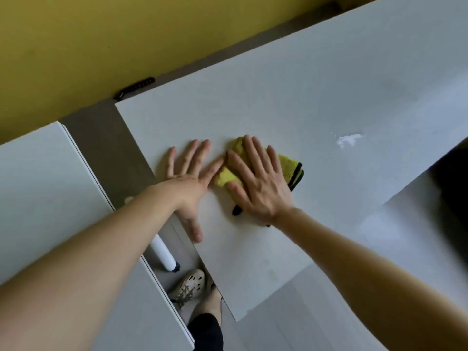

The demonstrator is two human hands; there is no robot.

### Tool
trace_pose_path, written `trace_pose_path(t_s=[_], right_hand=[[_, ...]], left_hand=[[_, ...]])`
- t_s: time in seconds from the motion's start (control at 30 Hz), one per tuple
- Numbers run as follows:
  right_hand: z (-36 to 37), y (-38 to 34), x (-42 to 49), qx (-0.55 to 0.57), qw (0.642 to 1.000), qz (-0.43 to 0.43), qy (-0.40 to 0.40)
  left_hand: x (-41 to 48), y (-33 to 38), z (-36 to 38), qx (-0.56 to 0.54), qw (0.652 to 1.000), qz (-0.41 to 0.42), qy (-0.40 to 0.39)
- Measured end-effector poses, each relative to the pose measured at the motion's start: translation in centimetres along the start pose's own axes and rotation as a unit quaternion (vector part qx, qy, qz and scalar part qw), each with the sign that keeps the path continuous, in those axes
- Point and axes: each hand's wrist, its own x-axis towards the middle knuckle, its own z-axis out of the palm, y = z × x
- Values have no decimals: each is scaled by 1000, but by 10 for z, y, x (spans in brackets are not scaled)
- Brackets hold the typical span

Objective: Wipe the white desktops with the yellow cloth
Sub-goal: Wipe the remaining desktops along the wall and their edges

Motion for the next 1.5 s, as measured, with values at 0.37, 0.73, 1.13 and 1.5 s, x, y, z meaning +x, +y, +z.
trace_pose_path(t_s=[0.37, 0.73, 1.13, 1.5], right_hand=[[-21, 104, 105, -16, 991, 134, 17], [-21, 83, 77, -16, 987, -155, -36], [-11, 17, 48, -35, 981, -182, -57], [-11, -63, 127, -28, 981, -188, -40]], left_hand=[[0, -1, 0, -40, 999, -3, -1], [2, -2, 7, -37, 999, 14, 27], [-28, -19, 68, -133, 952, -30, 274], [-72, -80, 175, -152, 824, -326, 437]])
